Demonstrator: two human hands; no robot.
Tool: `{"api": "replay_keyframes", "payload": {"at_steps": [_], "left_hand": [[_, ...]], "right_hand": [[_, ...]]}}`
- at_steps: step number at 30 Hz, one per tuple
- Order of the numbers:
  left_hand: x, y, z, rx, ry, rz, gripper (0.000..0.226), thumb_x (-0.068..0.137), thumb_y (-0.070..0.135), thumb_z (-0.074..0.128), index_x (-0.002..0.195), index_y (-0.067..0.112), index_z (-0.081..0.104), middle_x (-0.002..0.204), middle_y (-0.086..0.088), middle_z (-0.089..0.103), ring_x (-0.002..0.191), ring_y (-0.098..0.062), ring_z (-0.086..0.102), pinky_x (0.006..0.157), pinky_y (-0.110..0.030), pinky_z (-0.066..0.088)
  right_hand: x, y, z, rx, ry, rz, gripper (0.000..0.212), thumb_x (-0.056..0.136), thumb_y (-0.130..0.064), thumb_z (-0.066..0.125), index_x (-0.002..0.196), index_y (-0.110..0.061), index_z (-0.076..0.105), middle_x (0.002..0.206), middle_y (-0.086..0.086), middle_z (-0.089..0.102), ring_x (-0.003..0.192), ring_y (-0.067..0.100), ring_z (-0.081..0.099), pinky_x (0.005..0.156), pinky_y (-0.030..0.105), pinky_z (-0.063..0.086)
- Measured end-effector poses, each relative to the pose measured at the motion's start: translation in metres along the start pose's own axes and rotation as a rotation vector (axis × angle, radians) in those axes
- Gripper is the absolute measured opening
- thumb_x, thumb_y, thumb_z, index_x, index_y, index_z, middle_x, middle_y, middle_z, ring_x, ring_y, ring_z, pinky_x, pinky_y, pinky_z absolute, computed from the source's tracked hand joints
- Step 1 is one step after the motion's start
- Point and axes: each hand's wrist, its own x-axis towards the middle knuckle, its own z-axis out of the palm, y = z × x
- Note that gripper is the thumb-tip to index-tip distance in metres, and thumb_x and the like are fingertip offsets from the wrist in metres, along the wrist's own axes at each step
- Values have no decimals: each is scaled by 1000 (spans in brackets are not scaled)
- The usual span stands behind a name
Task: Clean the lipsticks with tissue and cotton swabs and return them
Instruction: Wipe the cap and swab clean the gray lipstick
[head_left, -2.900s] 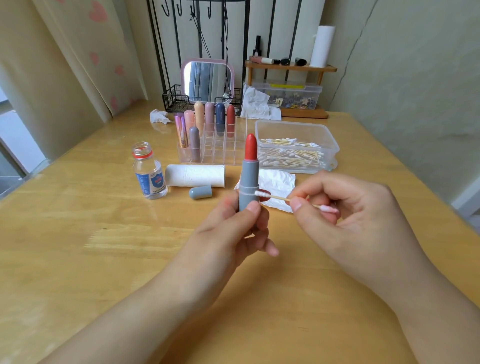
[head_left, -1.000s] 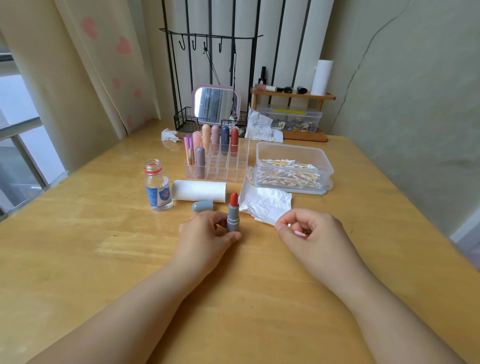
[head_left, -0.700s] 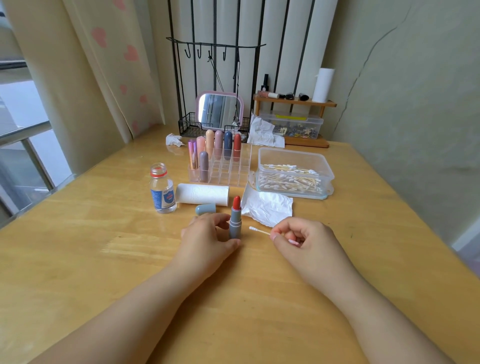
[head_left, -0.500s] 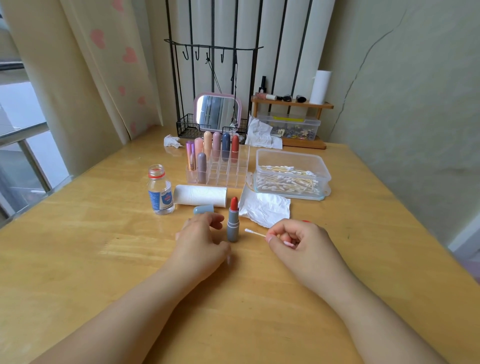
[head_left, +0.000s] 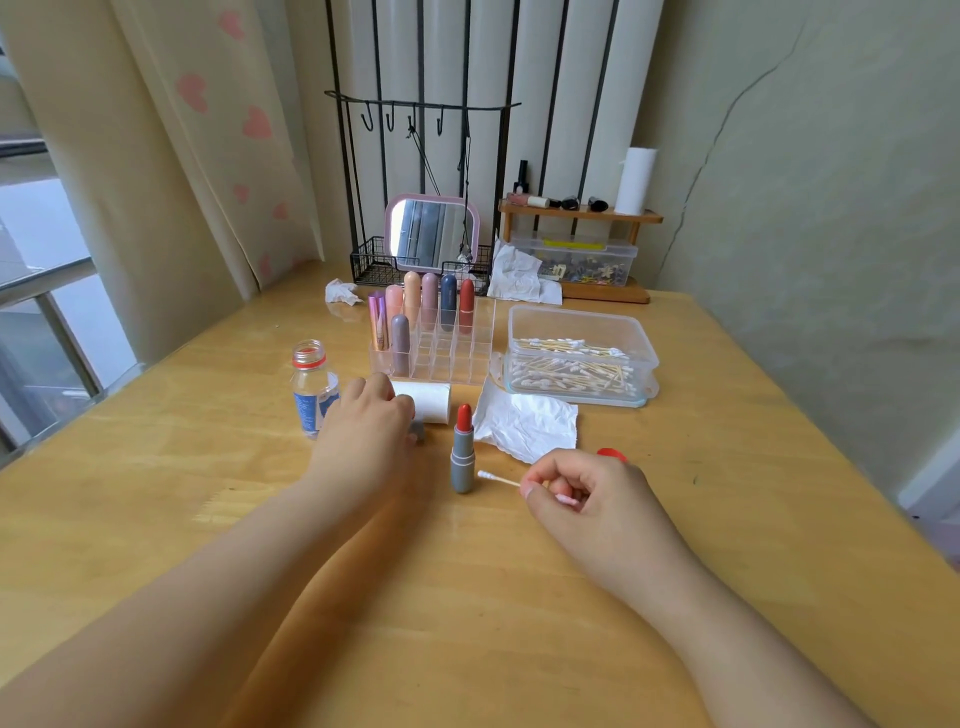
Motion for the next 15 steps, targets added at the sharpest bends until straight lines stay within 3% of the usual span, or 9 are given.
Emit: {"api": "replay_keyframes", "payload": {"at_steps": [4,9,12,15], "left_hand": [[9,-1,5,18,-63,10,24,95,24,50,116,15,58,117,-6,47,113,-25,40,81,-30,38],[2,-5,11,-76,-3,31,16,95,14,49,109,10,57,110,-7,54,108,-26,46,74,-31,37],[-14,-4,0,-265,64,41,9,95,13,52,102,8,54,100,-1,61,94,-27,56,64,-31,34],[-31,-7,-16,-513,108,122,8,92,9,56,98,13,52,91,7,56,80,-20,54,65,-29,39]], "right_hand": [[0,0,-3,11,0,12,23,84,-10,65,64,-22,63,49,-11,36,47,4,35,47,11,31],[0,-1,-4,16,-9,19,25,85,-11,65,64,-23,62,49,-11,36,47,5,35,47,12,31],[-1,-2,-6,18,-15,17,23,85,-12,65,65,-22,63,49,-10,36,48,5,35,47,12,31],[-2,-5,-6,34,-20,-6,21,85,-11,65,67,-20,63,50,-11,37,49,5,35,49,12,31]]}}
